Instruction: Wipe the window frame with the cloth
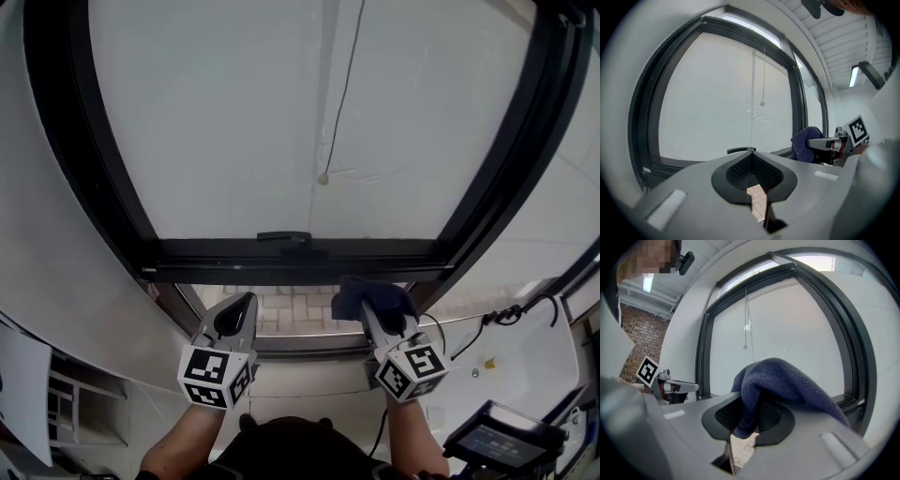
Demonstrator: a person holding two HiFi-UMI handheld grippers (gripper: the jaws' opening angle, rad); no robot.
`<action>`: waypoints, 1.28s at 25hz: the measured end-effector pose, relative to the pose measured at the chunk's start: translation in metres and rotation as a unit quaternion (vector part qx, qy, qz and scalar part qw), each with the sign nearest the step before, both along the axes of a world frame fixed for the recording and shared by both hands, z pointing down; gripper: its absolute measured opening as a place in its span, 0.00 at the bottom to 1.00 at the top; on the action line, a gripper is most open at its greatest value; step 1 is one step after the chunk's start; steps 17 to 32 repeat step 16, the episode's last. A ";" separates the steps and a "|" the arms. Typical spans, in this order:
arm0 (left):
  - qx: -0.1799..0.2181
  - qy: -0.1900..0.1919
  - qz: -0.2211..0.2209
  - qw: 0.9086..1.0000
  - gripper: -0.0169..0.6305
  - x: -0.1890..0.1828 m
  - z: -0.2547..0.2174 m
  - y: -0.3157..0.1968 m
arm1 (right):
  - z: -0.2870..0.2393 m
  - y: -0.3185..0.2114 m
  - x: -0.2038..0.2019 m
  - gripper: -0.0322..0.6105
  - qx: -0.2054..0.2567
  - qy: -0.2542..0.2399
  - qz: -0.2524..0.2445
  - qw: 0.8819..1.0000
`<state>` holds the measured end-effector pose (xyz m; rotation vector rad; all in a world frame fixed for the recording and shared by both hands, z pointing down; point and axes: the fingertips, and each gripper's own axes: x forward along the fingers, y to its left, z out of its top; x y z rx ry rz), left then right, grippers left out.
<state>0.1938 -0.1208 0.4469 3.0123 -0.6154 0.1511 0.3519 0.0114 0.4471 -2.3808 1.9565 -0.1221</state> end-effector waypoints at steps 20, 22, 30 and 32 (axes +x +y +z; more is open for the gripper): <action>-0.006 -0.008 -0.004 1.000 0.02 -0.007 0.010 -0.002 | 0.005 -0.001 -0.004 0.15 0.000 -0.007 -0.002 1.000; -0.006 -0.008 -0.004 1.000 0.02 -0.007 0.010 -0.002 | 0.005 -0.001 -0.004 0.15 0.000 -0.007 -0.002 1.000; -0.006 -0.008 -0.004 1.000 0.02 -0.007 0.010 -0.002 | 0.005 -0.001 -0.004 0.15 0.000 -0.007 -0.002 1.000; -0.006 -0.008 -0.004 1.000 0.02 -0.007 0.010 -0.002 | 0.005 -0.001 -0.004 0.15 0.000 -0.007 -0.002 1.000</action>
